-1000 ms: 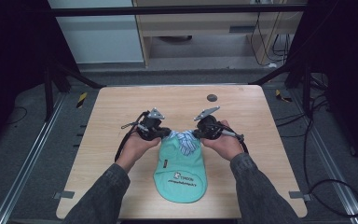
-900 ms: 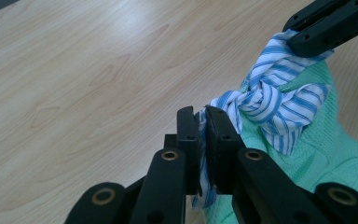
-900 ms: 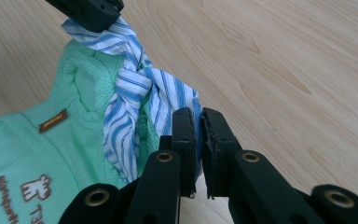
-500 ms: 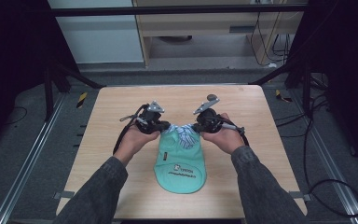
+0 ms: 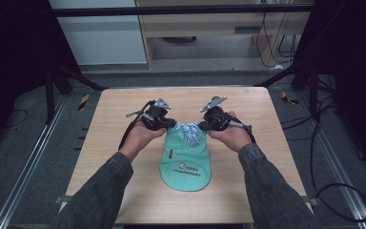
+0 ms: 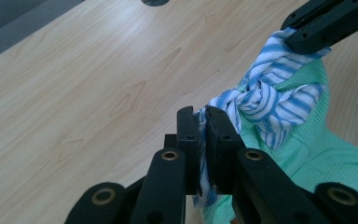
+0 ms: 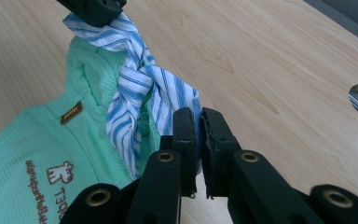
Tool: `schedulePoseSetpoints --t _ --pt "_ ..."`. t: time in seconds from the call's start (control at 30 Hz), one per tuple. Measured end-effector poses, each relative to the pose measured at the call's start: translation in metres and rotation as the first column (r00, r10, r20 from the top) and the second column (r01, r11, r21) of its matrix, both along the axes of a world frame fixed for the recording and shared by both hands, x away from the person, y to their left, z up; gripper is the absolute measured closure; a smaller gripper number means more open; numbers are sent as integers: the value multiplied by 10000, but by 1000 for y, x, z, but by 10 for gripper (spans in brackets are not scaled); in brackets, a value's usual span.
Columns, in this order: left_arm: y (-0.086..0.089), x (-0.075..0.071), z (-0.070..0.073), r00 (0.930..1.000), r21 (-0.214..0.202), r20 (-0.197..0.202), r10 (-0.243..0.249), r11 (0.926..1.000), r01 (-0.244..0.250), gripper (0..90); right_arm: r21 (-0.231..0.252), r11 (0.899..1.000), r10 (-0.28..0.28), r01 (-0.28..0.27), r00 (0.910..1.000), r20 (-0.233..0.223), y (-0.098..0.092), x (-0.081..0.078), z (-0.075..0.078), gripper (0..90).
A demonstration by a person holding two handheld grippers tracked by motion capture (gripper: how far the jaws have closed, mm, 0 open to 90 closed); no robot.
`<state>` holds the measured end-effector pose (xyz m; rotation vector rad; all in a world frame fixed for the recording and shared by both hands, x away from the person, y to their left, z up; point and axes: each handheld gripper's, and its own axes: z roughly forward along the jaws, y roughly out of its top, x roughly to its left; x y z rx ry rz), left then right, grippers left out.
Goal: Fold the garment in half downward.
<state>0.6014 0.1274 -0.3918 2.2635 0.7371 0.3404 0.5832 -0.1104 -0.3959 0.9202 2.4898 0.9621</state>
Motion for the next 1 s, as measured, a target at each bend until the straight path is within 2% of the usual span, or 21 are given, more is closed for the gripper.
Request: schedulePoseSetpoints --t 0.1,0.23,0.67,0.77,1.0 --pt "0 5 0 9999 -22 111 -33 10000 33 849 19 10000 21 -21 10000 73 -2 5 0 848" --pt "1 4 -1 9997 -41 173 -167 9999 168 847 44 9999 95 -96 9997 214 -3 7 1 848" --pt "-3 -25 12 9956 371 940 22 9993 -57 846 -304 9995 134 -103 9946 1032 2 -21 11 846" --pt "-2 -21 12 9961 459 887 -7 9989 -33 846 -322 9994 148 -115 9945 1037 3 -21 11 846" --pt "1 -7 13 9965 375 823 158 9991 -189 845 -347 9994 102 -70 9956 927 7 1 11 846"
